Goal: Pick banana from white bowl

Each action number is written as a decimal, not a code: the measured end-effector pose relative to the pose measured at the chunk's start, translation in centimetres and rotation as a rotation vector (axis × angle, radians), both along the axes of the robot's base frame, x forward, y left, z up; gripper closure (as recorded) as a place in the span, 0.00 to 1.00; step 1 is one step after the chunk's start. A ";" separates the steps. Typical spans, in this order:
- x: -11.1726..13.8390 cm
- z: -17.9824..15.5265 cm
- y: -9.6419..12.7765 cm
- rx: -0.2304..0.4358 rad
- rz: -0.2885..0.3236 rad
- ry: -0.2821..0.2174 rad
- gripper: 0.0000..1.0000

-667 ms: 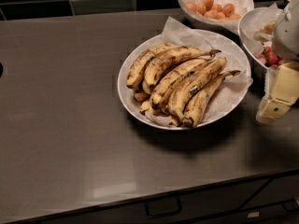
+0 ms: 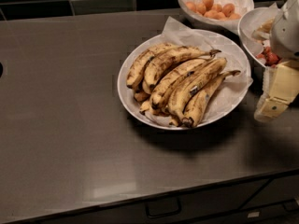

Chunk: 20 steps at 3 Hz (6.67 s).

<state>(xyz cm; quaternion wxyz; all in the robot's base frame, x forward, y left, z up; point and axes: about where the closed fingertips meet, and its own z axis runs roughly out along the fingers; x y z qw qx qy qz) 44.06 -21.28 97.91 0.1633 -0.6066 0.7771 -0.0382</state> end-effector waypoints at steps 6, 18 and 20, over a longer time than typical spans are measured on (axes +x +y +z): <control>2.3 -0.7 8.3 -0.085 0.349 0.095 0.20; 4.1 -1.5 10.2 -0.091 0.439 0.130 0.46; 4.0 -1.8 10.2 -0.086 0.439 0.136 0.45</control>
Offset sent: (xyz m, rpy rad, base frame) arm 0.0206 0.0620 -0.0165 -0.0978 0.1509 0.2955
